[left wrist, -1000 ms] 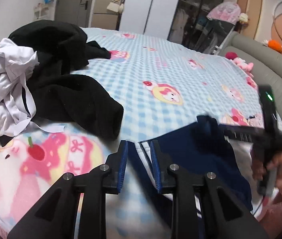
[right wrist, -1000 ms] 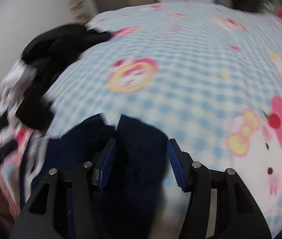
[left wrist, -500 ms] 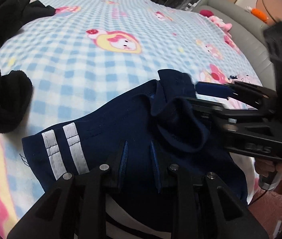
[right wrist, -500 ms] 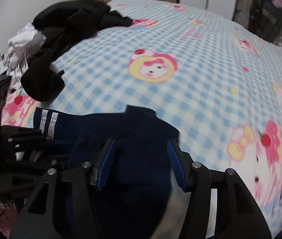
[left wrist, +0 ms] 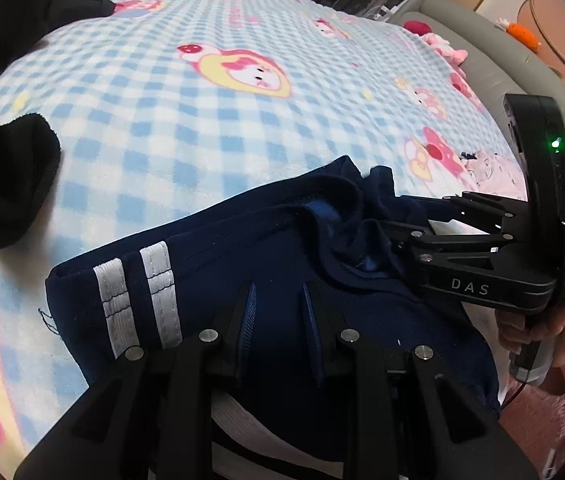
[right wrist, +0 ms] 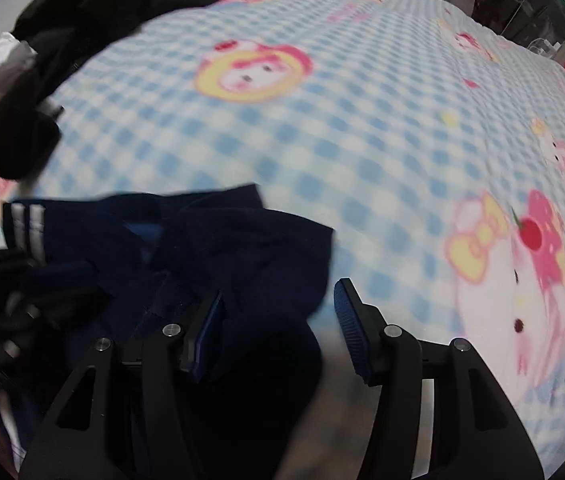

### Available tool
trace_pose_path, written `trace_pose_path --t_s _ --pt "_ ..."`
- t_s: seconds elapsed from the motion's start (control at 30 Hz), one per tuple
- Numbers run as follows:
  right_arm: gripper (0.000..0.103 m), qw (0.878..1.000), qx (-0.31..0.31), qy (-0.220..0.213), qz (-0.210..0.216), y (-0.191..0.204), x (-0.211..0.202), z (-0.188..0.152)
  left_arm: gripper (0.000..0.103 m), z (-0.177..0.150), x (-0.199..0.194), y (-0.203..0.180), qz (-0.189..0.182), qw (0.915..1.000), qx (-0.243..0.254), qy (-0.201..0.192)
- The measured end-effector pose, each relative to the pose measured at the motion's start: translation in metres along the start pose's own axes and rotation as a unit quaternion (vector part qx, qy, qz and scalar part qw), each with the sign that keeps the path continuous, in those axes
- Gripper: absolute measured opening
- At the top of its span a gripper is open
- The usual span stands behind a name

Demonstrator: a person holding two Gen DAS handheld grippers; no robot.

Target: Fold clothes

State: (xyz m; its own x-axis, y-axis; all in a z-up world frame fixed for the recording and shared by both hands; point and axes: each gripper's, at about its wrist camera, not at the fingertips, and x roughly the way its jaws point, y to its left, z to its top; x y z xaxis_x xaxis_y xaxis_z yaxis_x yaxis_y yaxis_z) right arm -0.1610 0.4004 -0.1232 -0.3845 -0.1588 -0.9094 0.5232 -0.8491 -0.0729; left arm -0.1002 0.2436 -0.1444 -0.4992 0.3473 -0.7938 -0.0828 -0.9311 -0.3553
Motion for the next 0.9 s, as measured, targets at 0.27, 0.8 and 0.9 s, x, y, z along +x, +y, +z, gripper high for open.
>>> trace_pose_path --t_s 0.27,0.8,0.9 --pt "0.045 0.993 0.027 -0.010 -0.114 -0.045 -0.009 0.000 0.025 0.001 0.000 0.004 -0.013 0.9999 -0.011 -0.002" --pt "0.052 0.960 0.238 -0.134 0.068 -0.097 -0.055 -0.007 0.026 0.007 -0.020 0.044 -0.076 0.9901 -0.109 -0.045" --pt "0.052 0.949 0.271 -0.123 0.103 -0.112 -0.046 -0.010 0.026 0.006 -0.016 0.053 -0.102 0.9840 -0.140 -0.042"
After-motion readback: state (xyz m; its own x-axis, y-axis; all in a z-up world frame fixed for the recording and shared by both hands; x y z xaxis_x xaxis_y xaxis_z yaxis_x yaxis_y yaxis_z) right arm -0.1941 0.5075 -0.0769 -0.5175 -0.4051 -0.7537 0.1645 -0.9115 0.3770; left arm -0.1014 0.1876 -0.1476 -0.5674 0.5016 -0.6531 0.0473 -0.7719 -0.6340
